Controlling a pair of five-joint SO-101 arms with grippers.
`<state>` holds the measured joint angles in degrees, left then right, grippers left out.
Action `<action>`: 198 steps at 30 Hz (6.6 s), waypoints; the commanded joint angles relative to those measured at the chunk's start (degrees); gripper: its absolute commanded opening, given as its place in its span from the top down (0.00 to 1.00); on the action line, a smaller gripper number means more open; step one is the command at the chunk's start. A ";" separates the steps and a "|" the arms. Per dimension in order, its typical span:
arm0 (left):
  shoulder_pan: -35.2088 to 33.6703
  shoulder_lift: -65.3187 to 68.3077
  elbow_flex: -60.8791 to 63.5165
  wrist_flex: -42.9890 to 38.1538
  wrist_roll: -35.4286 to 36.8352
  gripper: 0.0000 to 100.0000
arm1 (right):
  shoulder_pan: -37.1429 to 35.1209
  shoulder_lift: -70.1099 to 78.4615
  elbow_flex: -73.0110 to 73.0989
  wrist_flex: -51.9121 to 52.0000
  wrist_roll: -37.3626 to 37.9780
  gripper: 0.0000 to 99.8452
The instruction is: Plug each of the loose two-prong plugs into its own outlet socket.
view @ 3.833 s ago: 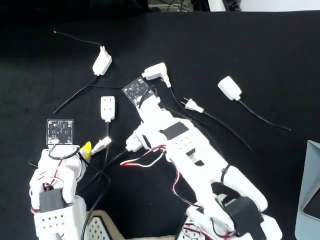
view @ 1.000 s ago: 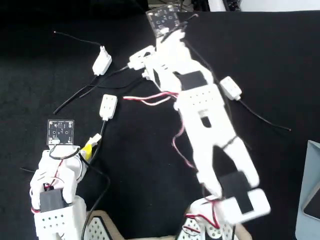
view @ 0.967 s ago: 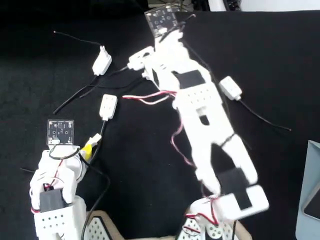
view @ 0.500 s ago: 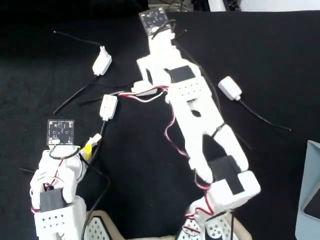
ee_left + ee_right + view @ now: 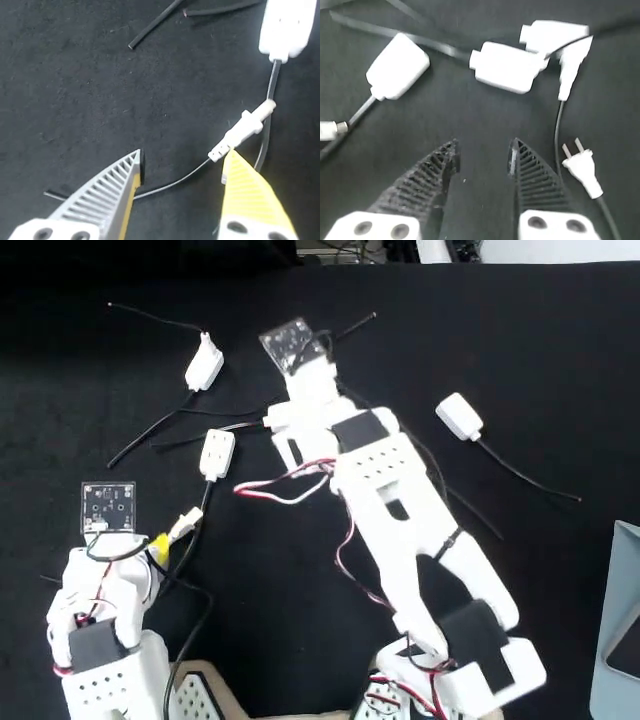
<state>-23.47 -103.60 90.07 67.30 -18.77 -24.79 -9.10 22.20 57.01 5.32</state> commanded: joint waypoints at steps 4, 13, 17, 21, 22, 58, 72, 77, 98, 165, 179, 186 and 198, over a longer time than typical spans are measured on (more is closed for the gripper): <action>-0.75 2.11 -10.33 2.37 -5.63 0.74 | -0.18 -2.68 3.21 0.26 -0.18 0.85; 1.71 34.02 -29.85 3.69 -13.19 0.74 | 12.48 -2.59 3.56 -1.49 -0.18 0.85; 6.64 48.97 -35.82 3.69 -16.62 0.74 | 14.95 -2.51 3.65 -2.55 -0.18 0.85; 11.03 60.66 -40.22 3.08 -16.79 0.74 | 15.30 -2.51 3.65 -2.55 -0.18 0.85; 11.65 63.12 -40.57 1.93 -16.79 0.74 | 15.30 -2.51 3.65 -2.55 -0.18 0.85; 16.13 90.20 -47.25 -22.68 -16.79 0.97 | 25.49 -8.84 0.66 3.87 2.99 0.85; 36.00 64.35 -41.98 -21.63 -36.75 0.97 | 38.51 -12.70 -1.63 5.19 4.75 0.85; 44.53 62.77 -37.76 -21.71 -46.59 0.97 | 43.16 -13.05 -2.24 5.45 4.75 0.85; 57.01 62.24 -32.66 -26.20 -27.34 0.79 | 46.42 -12.62 -3.30 5.54 4.75 0.85; -1.89 -0.18 0.66 -1.49 -5.27 0.84 | -8.26 8.66 13.58 12.40 35.16 0.85; -1.89 -0.18 0.75 -1.49 -5.27 0.84 | -8.18 6.81 13.76 10.20 34.81 0.99; -0.57 -0.18 0.22 -1.93 -5.01 0.84 | -8.26 -10.07 13.67 16.44 31.21 0.99; 6.02 -0.26 -4.44 -6.33 1.67 0.84 | -8.26 -34.42 13.85 17.05 17.32 0.99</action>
<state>-19.16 -103.52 90.07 65.80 -22.64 -32.35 -39.16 38.73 73.98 25.01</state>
